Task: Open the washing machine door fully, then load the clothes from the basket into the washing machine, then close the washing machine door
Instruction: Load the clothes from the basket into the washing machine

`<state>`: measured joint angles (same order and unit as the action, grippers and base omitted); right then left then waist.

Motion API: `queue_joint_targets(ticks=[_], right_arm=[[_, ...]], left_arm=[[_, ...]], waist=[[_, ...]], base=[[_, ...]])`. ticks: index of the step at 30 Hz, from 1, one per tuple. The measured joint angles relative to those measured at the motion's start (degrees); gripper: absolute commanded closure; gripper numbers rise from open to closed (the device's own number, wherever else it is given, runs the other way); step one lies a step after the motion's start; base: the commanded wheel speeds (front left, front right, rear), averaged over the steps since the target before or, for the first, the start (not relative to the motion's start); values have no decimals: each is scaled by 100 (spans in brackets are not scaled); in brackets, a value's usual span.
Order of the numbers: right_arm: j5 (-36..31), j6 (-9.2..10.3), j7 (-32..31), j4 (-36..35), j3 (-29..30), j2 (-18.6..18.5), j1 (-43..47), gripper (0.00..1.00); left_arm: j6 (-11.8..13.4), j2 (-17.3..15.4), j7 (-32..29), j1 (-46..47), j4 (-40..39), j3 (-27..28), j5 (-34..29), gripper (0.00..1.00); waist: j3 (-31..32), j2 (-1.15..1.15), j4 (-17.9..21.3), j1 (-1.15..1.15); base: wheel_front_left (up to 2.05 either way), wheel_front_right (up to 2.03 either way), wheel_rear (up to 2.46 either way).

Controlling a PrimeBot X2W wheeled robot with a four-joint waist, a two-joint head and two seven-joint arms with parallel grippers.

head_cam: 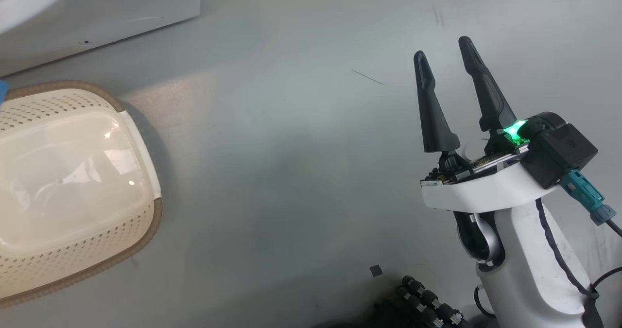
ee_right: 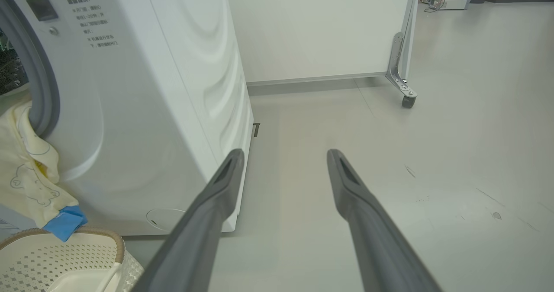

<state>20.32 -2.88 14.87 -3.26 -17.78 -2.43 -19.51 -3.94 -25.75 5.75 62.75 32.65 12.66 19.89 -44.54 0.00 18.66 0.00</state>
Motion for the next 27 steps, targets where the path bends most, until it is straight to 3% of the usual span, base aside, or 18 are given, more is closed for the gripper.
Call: queue_joint_targets(ticks=[9,16,27], right_arm=[[-258,-3,0,103,233,-11,33,0],[-354,-20,0,210,376,-13,241,0],[-543,-58,0,409,576,-134,626,0]], left_arm=[[-119,437,724,-868,22,-171,16,0],[-148,776,899,-1940,-241,-283,-113,0],[-56,1817,898,-3432,-983,-349,-124,0]], waist=[[319,0,-287,1],[670,0,-580,1],[1243,0,-985,1]], base=[[0,0,0],[0,0,0],[0,0,0]])
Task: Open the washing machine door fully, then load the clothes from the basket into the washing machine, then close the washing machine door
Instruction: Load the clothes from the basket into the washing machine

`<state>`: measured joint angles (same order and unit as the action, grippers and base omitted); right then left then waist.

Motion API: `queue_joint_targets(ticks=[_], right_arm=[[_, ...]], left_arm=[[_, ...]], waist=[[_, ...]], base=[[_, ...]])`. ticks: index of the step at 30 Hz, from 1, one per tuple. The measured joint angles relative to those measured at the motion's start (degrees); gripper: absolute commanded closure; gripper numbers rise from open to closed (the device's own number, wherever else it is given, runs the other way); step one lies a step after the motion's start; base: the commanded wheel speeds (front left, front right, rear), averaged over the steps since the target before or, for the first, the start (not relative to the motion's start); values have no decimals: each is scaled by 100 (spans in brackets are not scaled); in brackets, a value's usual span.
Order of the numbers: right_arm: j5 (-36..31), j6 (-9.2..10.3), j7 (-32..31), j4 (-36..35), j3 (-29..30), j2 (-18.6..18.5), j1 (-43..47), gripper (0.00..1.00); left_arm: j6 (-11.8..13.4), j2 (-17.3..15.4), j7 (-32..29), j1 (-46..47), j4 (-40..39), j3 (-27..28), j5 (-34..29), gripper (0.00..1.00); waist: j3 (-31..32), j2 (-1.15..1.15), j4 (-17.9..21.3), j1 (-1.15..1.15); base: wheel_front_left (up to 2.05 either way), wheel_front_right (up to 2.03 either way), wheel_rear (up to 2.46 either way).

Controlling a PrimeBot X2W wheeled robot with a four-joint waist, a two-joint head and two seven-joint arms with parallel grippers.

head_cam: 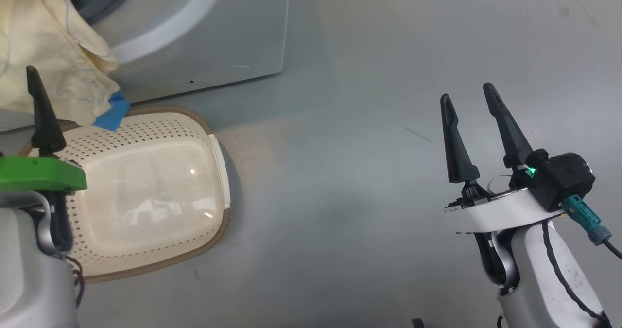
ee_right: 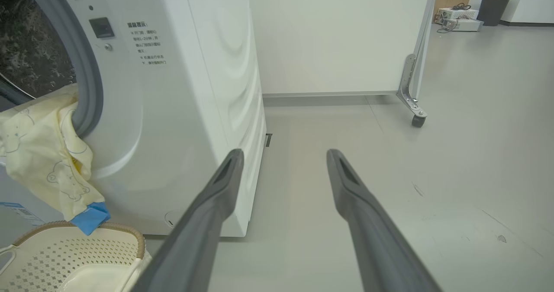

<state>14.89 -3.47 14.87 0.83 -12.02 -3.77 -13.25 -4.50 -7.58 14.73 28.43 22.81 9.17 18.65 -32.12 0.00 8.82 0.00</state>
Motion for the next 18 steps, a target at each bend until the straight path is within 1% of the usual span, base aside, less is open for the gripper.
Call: queue_joint_targets(ticks=[5,9,18], right_arm=[[-52,-2,0,102,21,-31,155,0],[-91,-30,0,190,36,-68,322,0],[-101,-53,-1,376,58,-80,703,0]], left_arm=[[70,319,-1,-441,-457,-9,-74,0],[120,487,-1,-880,-624,-36,-180,0],[126,502,-1,-1758,-776,-225,-321,0]], waist=[[300,0,-169,0],[554,0,-292,0],[1170,0,-518,0]], base=[[0,0,0],[0,0,0],[0,0,0]])
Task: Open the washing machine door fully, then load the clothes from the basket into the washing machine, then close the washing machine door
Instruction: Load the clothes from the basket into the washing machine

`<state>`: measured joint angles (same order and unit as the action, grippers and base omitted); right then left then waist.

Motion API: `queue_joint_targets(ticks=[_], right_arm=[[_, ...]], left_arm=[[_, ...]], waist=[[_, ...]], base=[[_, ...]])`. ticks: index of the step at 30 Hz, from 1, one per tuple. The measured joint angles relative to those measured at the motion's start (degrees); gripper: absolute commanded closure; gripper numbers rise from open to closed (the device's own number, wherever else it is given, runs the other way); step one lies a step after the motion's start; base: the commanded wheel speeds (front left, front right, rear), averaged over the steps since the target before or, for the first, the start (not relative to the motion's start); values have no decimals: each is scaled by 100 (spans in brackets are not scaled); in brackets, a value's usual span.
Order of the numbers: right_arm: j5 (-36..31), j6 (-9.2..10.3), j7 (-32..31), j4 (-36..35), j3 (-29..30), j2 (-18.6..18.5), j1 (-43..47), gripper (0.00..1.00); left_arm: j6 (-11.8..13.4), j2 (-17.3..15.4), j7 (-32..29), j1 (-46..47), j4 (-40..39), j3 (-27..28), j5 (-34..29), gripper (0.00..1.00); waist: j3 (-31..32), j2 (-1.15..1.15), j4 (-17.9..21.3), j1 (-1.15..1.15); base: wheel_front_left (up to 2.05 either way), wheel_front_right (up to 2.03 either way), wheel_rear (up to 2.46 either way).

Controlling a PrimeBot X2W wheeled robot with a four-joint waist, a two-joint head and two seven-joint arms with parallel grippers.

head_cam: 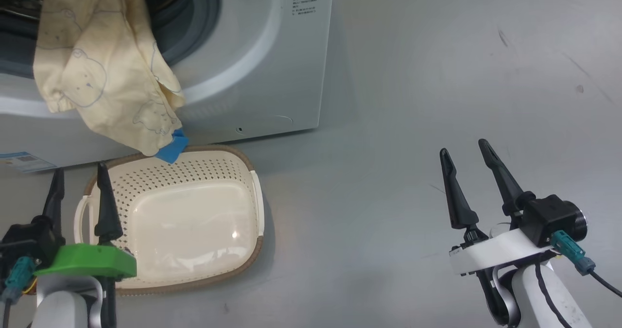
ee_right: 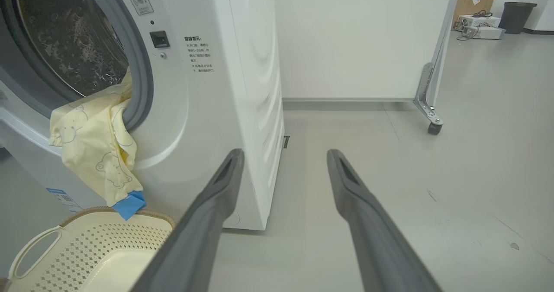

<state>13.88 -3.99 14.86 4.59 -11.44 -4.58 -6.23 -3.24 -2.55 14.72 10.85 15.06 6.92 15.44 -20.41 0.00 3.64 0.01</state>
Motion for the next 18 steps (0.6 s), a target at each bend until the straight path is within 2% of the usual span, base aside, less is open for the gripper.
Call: queue_joint_targets(ticks=[11,18], right_arm=[[0,-44,0,91,-76,13,370,0],[-1,-48,0,32,-129,32,457,0]], left_arm=[[44,0,0,-715,-276,-130,1,0],[51,1,0,-943,-499,-181,34,0]], waist=[[724,0,-178,0],[898,0,-186,0]], base=[[0,0,0],[0,0,0]])
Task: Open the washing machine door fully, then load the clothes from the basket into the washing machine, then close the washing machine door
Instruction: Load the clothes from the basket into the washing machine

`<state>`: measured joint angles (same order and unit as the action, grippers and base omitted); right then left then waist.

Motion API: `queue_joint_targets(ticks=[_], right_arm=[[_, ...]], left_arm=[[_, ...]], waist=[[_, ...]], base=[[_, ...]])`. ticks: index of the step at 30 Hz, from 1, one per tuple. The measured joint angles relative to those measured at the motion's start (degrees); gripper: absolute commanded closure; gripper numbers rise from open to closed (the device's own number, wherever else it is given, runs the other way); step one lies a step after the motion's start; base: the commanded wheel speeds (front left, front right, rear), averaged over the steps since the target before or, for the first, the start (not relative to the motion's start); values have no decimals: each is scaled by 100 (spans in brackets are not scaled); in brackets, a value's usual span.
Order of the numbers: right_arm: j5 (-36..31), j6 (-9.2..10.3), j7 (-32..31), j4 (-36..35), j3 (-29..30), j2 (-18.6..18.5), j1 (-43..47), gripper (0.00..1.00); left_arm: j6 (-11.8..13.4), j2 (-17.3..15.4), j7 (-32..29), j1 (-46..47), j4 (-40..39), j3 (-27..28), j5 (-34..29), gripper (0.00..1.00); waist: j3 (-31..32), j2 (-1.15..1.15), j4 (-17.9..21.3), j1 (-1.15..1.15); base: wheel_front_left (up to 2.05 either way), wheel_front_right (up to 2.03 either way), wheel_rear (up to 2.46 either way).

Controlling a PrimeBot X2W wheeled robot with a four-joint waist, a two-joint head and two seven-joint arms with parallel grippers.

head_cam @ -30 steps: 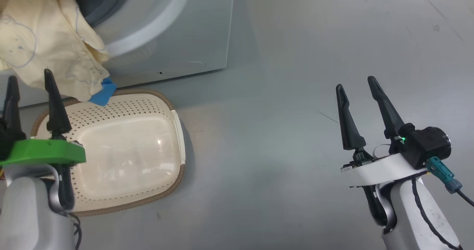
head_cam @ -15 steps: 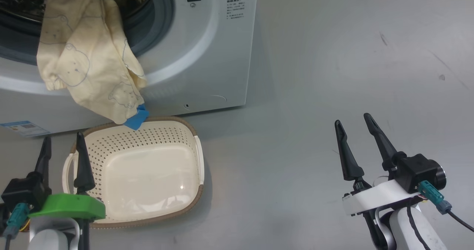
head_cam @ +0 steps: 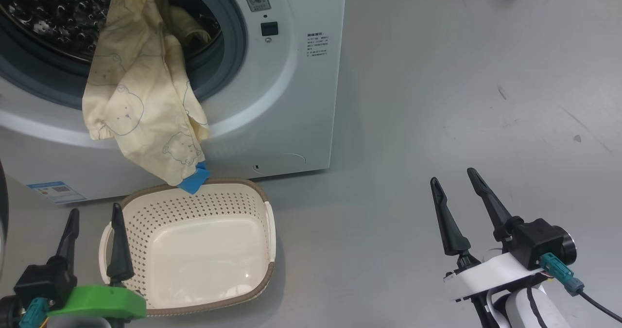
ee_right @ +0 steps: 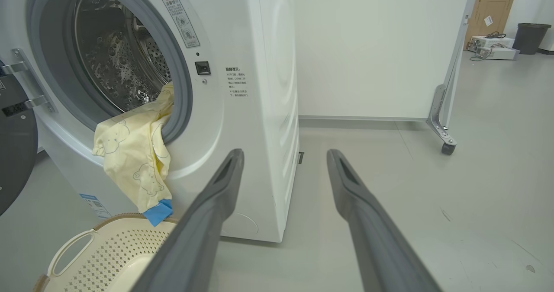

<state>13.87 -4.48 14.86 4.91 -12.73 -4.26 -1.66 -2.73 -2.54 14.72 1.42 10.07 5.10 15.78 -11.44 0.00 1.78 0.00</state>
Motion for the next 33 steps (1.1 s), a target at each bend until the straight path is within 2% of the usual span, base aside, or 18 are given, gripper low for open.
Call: queue_joint_targets(ticks=[22,33], right_arm=[[-38,-18,0,-215,-38,19,4,0],[-41,-45,0,-374,-75,46,-33,0]], left_arm=[[101,1,-53,-170,-442,-201,137,0],[101,1,-272,-20,-203,-293,325,0]], waist=[[-271,0,50,0],[-631,0,154,0]], base=[[0,0,0],[0,0,0]])
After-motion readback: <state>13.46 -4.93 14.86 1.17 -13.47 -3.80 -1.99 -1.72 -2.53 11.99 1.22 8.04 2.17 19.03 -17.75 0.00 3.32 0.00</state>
